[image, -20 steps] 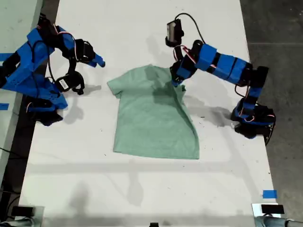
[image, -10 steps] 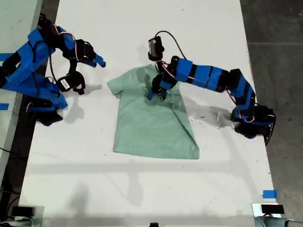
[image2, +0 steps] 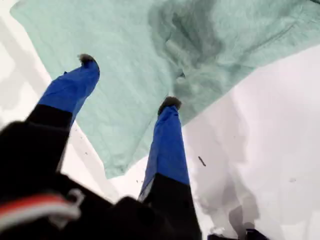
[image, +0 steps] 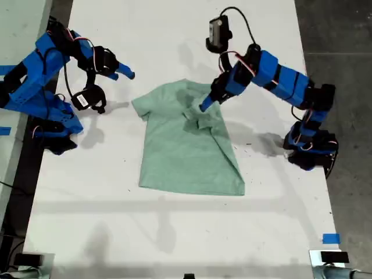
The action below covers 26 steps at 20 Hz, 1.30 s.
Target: Fold tshirt
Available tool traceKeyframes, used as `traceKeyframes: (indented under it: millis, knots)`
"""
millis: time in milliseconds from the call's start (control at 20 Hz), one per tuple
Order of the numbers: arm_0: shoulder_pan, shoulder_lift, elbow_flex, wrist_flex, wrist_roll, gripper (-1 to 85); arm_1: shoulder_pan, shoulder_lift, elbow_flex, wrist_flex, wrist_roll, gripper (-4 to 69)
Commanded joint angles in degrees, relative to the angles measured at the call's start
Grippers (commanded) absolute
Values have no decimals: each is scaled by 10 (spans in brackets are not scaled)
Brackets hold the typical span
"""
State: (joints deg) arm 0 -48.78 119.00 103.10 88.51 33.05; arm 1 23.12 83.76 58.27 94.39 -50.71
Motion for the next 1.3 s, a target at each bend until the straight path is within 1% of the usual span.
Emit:
traceKeyframes:
  millis: [0, 100, 200, 400, 550, 700, 900, 950, 1000, 1100, 1150, 1250]
  knots:
    - [-15, -28, -4, -19, 18, 209, -7, 160, 90, 3, 0, 262]
    - [-18, -76, 3, -42, 27, 222, -4, 235, 172, -4, 11, 251]
    - [-17, -127, 12, -80, 33, 225, -2, 293, 240, -16, 21, 240]
    - [-20, -218, 47, -160, 32, 225, -9, 346, 298, -24, 32, 224]
    - [-18, -287, 62, -206, 30, 228, -11, 381, 332, -34, 36, 218]
    - [-17, -357, 62, -238, 28, 228, -12, 413, 366, -43, 40, 209]
    - [-17, -425, 54, -256, 27, 212, -12, 468, 411, -50, 47, 201]
    - [-18, -437, 53, -258, 26, 182, -11, 482, 423, -53, 48, 198]
    - [-21, -437, 54, -257, 21, 106, -10, 493, 434, -55, 49, 194]
    - [-18, -422, 54, -258, 18, 28, -6, 506, 455, -63, 50, 194]
    - [-19, -406, 54, -253, 14, 1, -6, 507, 461, -66, 51, 194]
    - [-27, -367, 57, -235, 11, 1, -6, 508, 472, -69, 51, 192]
